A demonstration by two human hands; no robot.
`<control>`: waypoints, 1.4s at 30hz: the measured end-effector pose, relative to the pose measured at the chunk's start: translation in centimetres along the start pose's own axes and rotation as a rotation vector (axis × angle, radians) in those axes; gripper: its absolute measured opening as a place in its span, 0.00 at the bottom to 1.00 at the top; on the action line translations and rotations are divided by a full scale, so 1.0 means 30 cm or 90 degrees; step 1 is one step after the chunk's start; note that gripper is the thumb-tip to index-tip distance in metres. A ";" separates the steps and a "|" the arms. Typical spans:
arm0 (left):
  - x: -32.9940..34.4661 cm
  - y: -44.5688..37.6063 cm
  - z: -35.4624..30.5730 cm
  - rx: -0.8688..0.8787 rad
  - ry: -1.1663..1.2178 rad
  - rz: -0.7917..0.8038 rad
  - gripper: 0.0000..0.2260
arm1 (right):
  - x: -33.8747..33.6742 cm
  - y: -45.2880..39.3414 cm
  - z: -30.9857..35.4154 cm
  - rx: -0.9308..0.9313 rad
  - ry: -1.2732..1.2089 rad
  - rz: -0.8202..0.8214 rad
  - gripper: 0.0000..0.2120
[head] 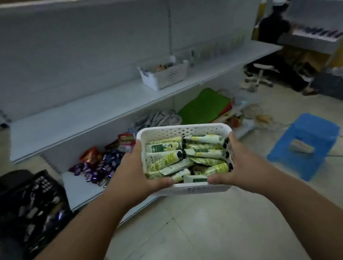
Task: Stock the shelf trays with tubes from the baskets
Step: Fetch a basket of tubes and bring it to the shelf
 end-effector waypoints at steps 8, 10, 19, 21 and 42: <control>-0.336 -0.302 0.369 -0.168 -0.012 -0.150 0.51 | 0.184 -0.666 0.361 -0.135 0.038 0.143 0.71; -0.433 -0.393 0.411 -0.201 -0.043 -0.176 0.55 | 0.186 -0.803 0.459 -0.153 0.043 0.152 0.69; -0.694 -0.743 0.520 -0.308 -0.100 -0.258 0.52 | 0.211 -1.374 0.758 -0.230 0.123 0.221 0.68; -0.711 -0.813 0.576 -0.337 -0.100 -0.272 0.51 | 0.254 -1.505 0.777 -0.240 0.133 0.242 0.68; -0.834 -1.115 0.792 -0.389 -0.312 -0.268 0.44 | 0.333 -1.956 0.915 -0.346 0.404 0.211 0.50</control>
Point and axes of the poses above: each hand's wrist, its own y-axis away from the middle knuckle, its own x-axis out of the palm, z = x × y, the point moved 5 cm from there along -y, towards the middle knuckle, and after that the axes turned 2 degrees about -x, right-handed, at the moved point
